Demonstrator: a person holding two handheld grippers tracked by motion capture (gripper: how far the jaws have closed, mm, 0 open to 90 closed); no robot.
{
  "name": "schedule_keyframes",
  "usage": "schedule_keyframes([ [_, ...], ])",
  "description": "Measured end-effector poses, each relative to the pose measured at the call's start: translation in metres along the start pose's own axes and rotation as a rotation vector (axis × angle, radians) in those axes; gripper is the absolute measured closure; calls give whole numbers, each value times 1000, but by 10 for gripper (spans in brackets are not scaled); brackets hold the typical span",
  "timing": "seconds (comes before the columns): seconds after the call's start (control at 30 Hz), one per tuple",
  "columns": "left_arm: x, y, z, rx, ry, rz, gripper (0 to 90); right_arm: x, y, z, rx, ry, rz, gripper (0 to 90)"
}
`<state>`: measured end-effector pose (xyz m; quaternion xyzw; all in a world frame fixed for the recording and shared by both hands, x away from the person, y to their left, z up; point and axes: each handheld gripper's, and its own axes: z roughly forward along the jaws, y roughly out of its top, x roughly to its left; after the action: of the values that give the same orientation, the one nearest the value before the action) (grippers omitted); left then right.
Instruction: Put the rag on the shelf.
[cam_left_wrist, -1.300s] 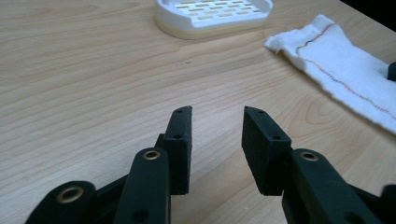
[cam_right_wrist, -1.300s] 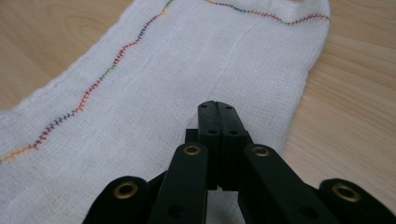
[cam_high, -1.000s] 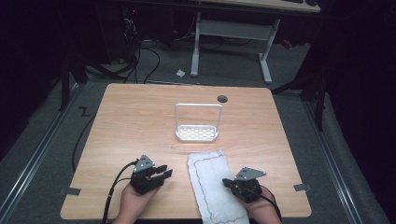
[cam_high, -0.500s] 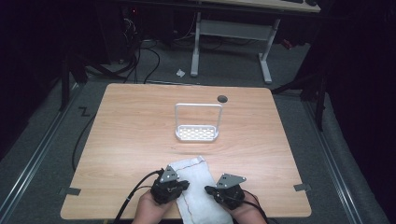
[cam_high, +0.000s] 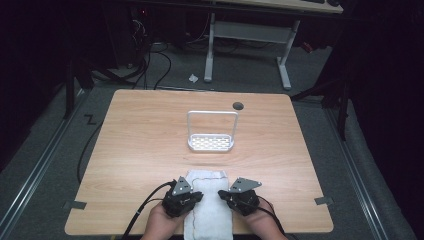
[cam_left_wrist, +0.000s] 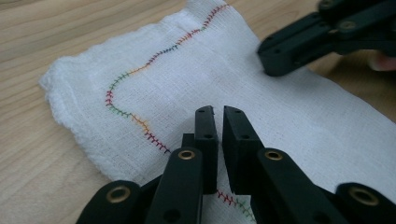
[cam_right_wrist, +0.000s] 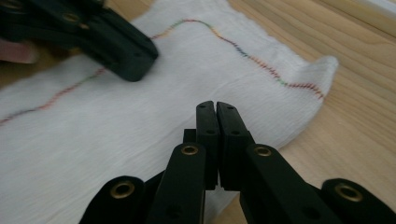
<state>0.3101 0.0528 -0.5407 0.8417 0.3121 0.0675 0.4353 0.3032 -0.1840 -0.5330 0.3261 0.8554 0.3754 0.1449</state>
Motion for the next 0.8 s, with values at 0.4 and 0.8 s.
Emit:
schedule_keyframes([
  [0.4,43,14,-7,-82,155,-85,541,5,-12,-5,-40,34,6,864],
  [0.8,55,20,13,-34,120,-144,816,3,-14,-6,-54,68,5,735],
])
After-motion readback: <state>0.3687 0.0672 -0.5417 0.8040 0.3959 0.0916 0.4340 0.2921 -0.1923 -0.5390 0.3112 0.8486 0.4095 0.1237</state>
